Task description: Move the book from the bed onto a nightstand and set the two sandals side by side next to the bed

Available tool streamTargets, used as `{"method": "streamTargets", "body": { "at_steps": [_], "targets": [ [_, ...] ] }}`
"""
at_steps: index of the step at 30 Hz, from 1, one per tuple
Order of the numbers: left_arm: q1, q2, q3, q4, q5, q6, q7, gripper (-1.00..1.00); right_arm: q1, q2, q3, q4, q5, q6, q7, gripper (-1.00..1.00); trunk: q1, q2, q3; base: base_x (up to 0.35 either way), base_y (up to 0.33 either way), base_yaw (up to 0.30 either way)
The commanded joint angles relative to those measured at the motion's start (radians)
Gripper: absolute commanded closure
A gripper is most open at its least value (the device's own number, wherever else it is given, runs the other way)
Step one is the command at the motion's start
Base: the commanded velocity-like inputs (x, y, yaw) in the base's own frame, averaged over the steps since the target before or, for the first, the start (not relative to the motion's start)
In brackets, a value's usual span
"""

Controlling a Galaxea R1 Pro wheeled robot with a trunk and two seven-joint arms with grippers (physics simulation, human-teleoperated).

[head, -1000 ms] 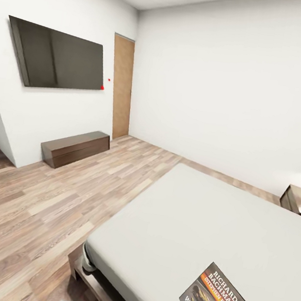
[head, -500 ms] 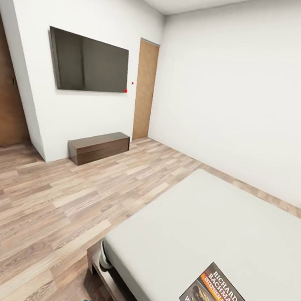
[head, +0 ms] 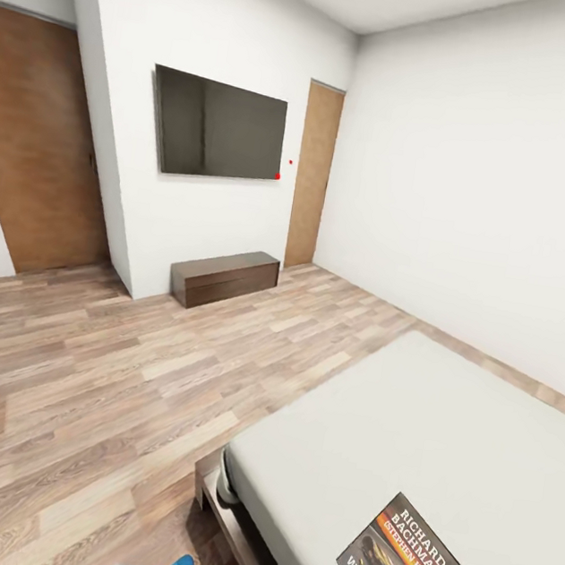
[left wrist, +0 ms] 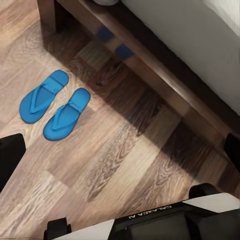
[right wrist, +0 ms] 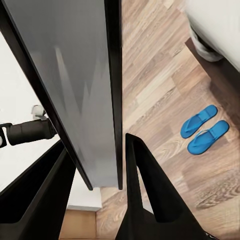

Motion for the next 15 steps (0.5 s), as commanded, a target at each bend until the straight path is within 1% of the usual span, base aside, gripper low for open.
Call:
{"method": "streamTargets", "body": {
  "at_steps": [1,15],
  "targets": [
    [-0.001,0.0,0.009,0.001,-0.01,-0.004,-0.002,-1.0,0.0,0.0,-0.007,0.0,0.002,0.004,0.004,1.0,0.0,-0.002,-0.002,0.0,0.0,0.29],
    [-0.001,0.0,0.009,0.001,-0.01,-0.004,-0.002,-1.0,-0.001,0.0,-0.007,0.0,0.002,0.004,0.004,1.0,0.0,-0.002,-0.002,0.0,0.0,0.29]
  ]
}}
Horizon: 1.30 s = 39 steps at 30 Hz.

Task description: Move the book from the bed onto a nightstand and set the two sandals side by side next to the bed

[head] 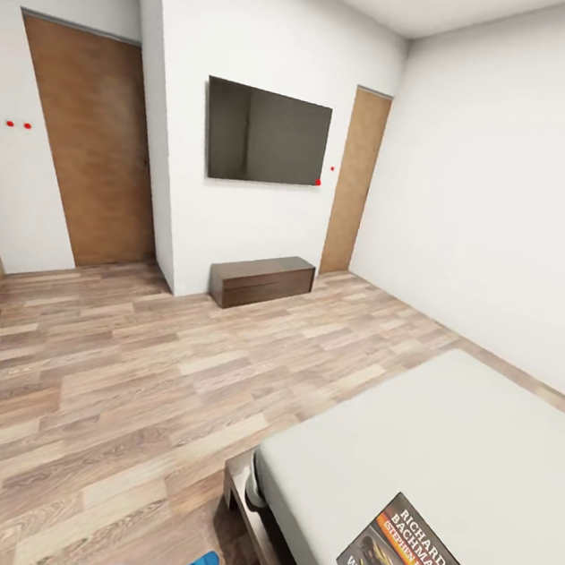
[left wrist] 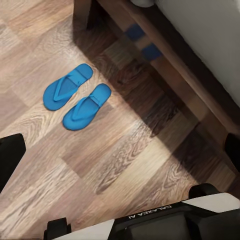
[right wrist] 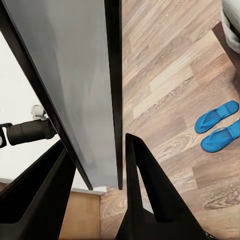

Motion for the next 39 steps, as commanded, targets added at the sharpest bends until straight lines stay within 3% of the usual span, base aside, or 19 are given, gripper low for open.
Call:
{"method": "streamTargets", "body": {
  "at_steps": [1,39],
  "targets": [
    [-0.001,0.0,0.009,0.001,-0.01,-0.004,-0.002,-1.0,0.0,0.0,-0.007,0.0,0.002,0.004,0.004,1.0,0.0,-0.002,-0.002,0.0,0.0,0.29],
    [-0.001,0.0,0.009,0.001,-0.01,-0.004,-0.002,-1.0,0.0,0.0,-0.006,0.0,0.002,0.004,0.004,1.0,0.0,-0.002,-0.002,0.0,0.0,0.29]
  ]
}}
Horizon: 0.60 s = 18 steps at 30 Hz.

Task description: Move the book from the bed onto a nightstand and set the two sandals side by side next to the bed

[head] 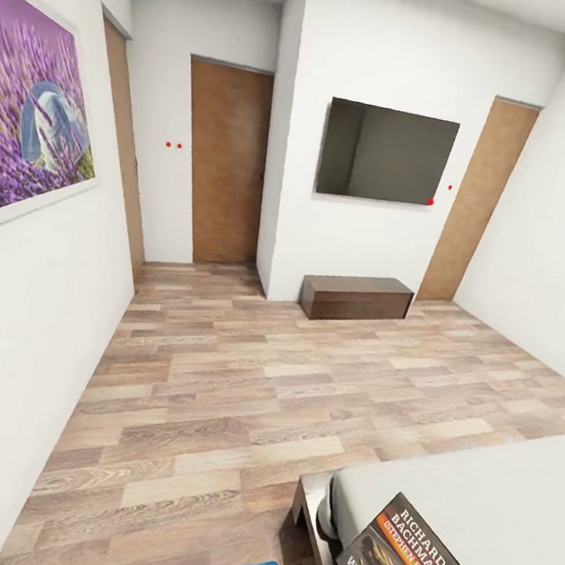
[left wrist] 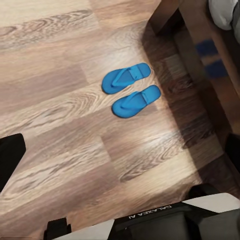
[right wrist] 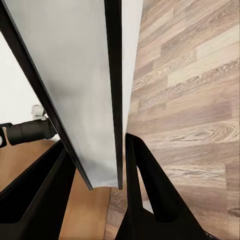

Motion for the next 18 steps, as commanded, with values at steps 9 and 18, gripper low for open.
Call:
{"method": "streamTargets", "body": {
  "at_steps": [9,18],
  "targets": [
    [-0.001,0.0,0.009,0.001,-0.01,-0.004,-0.002,-1.0,0.0,0.0,-0.007,0.0,0.002,0.004,0.003,1.0,0.0,-0.002,-0.002,0.0,0.0,0.291],
    [-0.001,0.0,0.009,0.001,-0.01,-0.004,-0.002,-1.0,-0.001,0.001,-0.005,0.0,0.002,0.004,-0.057,1.0,0.0,-0.002,-0.002,0.0,0.0,0.289]
  ]
}}
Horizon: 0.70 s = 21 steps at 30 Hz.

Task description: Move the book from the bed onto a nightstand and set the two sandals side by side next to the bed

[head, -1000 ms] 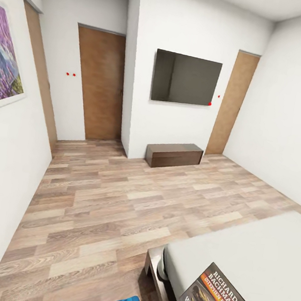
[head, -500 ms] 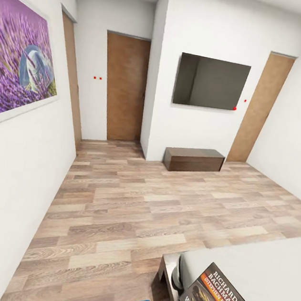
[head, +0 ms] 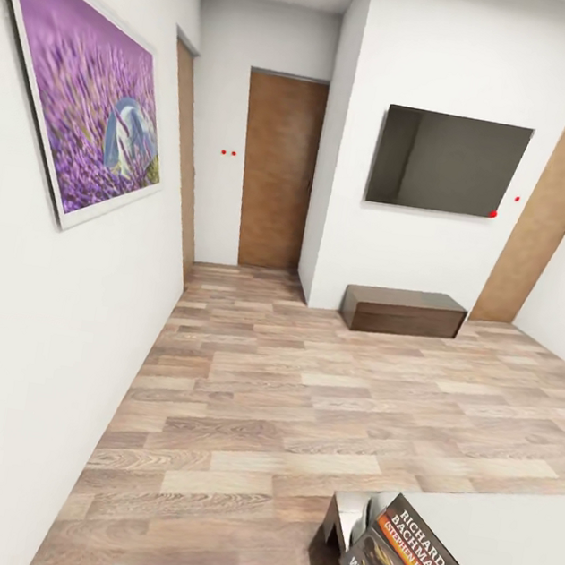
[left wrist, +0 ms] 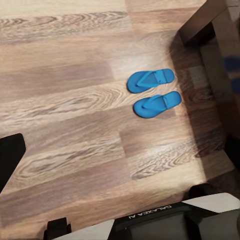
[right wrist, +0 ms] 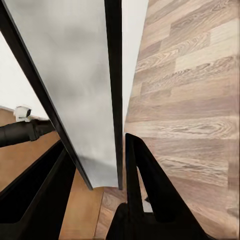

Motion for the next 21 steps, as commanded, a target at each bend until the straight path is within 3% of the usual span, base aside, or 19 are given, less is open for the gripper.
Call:
{"method": "streamTargets", "body": {
  "at_steps": [1,2,4,21],
  "targets": [
    [-0.001,0.0,0.009,0.001,-0.01,-0.004,-0.002,-1.0,0.0,0.0,-0.006,0.0,0.001,0.004,-0.024,1.0,0.0,-0.002,-0.002,0.0,0.0,0.287],
    [-0.001,0.0,0.009,0.001,-0.01,-0.004,-0.002,-1.0,0.0,0.001,-0.005,0.001,0.001,0.004,-0.112,1.0,0.0,-0.002,-0.002,0.0,0.0,0.287],
    [-0.001,0.0,0.009,0.001,-0.01,-0.004,-0.002,-1.0,0.0,0.002,-0.004,0.001,0.001,0.004,-0.125,1.0,0.0,-0.002,-0.002,0.0,0.0,0.287],
    [-0.001,0.0,0.009,0.001,-0.01,-0.004,-0.002,-1.0,0.0,0.005,-0.003,0.001,0.001,0.004,-0.14,1.0,0.0,-0.002,-0.002,0.0,0.0,0.287]
  ]
}}
